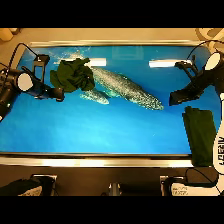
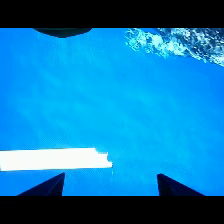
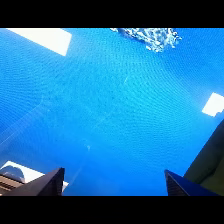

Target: Fold the shirts.

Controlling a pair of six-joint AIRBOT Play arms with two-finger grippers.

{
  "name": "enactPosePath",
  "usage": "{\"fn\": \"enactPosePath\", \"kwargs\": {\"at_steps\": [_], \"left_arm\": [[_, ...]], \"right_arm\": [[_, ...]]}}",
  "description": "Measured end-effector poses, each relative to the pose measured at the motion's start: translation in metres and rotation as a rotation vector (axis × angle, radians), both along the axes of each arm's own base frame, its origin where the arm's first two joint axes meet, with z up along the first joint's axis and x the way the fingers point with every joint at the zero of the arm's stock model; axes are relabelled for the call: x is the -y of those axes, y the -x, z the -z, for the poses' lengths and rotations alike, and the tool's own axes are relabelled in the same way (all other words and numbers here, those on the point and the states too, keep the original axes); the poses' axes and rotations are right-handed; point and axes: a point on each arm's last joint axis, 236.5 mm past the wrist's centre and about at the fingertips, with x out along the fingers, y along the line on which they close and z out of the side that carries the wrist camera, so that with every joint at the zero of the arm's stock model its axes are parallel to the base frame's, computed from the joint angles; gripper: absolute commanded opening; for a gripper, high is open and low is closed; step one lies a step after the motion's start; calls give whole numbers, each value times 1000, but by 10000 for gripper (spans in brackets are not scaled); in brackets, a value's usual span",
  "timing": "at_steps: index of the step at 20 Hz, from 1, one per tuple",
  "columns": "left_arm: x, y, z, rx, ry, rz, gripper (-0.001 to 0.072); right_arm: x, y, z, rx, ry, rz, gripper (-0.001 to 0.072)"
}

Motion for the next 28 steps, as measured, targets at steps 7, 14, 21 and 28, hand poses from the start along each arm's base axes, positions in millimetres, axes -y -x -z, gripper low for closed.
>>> {"fn": "enactPosePath", "kwargs": {"at_steps": [7, 14, 21, 28], "left_arm": [[0, 0, 0, 0, 0, 0, 690], [0, 0, 0, 0, 0, 0, 689], [11, -27, -11, 122, 65, -34, 689], [19, -110, -28, 368, 161, -78, 662]], "right_arm": [[0, 0, 0, 0, 0, 0, 689], [0, 0, 0, 0, 0, 0, 689], [2, -19, -2, 81, 8, 15, 689], [8, -58, -8, 255, 49, -62, 601]]}}
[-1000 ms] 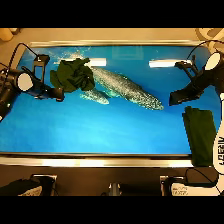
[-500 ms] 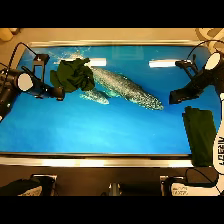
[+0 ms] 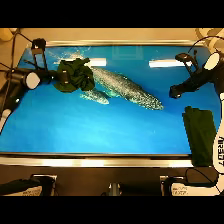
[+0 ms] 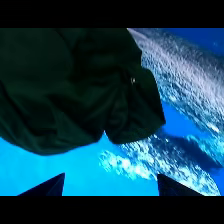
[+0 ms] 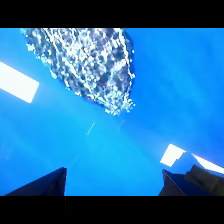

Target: Fold the shirts.

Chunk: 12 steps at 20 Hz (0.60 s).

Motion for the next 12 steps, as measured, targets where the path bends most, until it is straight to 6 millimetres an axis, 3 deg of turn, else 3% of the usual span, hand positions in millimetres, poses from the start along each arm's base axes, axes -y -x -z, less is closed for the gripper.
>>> {"fn": "enactPosePath", "kwargs": {"at_steps": [2, 5, 11, 12], "left_arm": [[-20, -32, 16, -37, 9, -66, 673], [-48, -65, 58, -177, 75, -176, 693], [-50, -78, 155, -399, 196, -247, 684], [-50, -78, 166, -418, 211, -256, 612]], "right_arm": [[0, -10, -3, 45, 4, -7, 601], [-1, -19, -7, 85, 0, -14, 606], [-21, -23, -12, 115, -75, -57, 609], [-24, -23, -12, 114, -86, -64, 609]]}}
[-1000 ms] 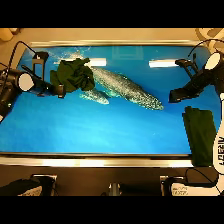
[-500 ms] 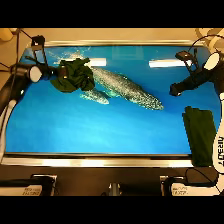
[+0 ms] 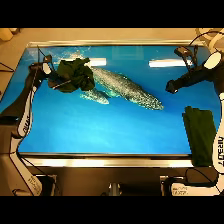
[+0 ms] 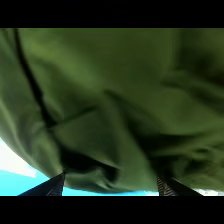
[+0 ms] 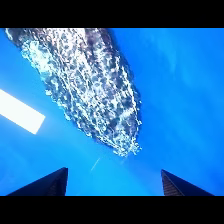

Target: Fold the shirts.

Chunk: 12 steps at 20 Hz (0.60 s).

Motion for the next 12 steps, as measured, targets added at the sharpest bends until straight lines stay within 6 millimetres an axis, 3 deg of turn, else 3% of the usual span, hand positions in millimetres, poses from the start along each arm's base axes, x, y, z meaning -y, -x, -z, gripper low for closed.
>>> {"fn": "enactPosePath", "kwargs": {"at_steps": [1, 2, 5, 7, 9, 12], "left_arm": [[0, -1, 8, -8, 6, -9, 361], [1, -2, 15, -14, 14, -15, 47], [0, -6, 17, -5, 26, -28, 25], [3, -11, -9, 50, 26, -20, 25], [14, -21, -71, 192, 17, 34, 25], [55, -10, -222, 517, -6, 180, 26]], "right_arm": [[-2, 1, 0, -4, -6, -8, 608], [-4, 2, 0, -5, -14, -12, 607], [-9, 5, -3, -8, -31, -25, 607], [-10, 6, -14, 18, -29, -34, 607], [-9, 3, -38, 101, -13, -41, 607], [-6, 1, -97, 290, 16, -26, 604]]}}
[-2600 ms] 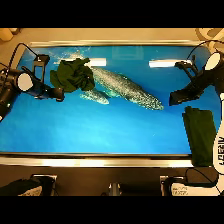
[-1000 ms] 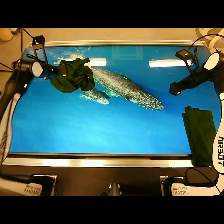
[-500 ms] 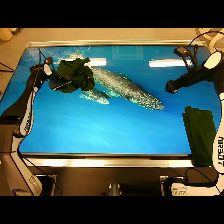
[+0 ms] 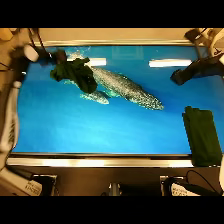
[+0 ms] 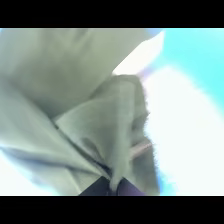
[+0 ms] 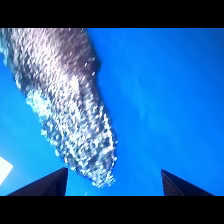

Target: Fold the shirts.

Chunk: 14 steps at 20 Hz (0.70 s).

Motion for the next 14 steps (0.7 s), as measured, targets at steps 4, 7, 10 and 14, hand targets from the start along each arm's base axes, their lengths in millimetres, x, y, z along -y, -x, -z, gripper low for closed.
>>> {"fn": "enactPosePath", "kwargs": {"at_steps": [4, 7, 10, 14], "left_arm": [[78, 104, -215, 468, -1, 221, 25], [116, 192, -278, 601, -1, 358, 25], [133, 224, -234, 449, -71, 429, 25], [145, 232, -91, 97, -183, 470, 26]], "right_arm": [[2, 28, -105, 287, 28, 31, 604], [3, 75, -167, 430, 43, 66, 604], [5, 121, -183, 431, 67, 86, 604], [6, 154, -128, 169, 76, 83, 587]]}}
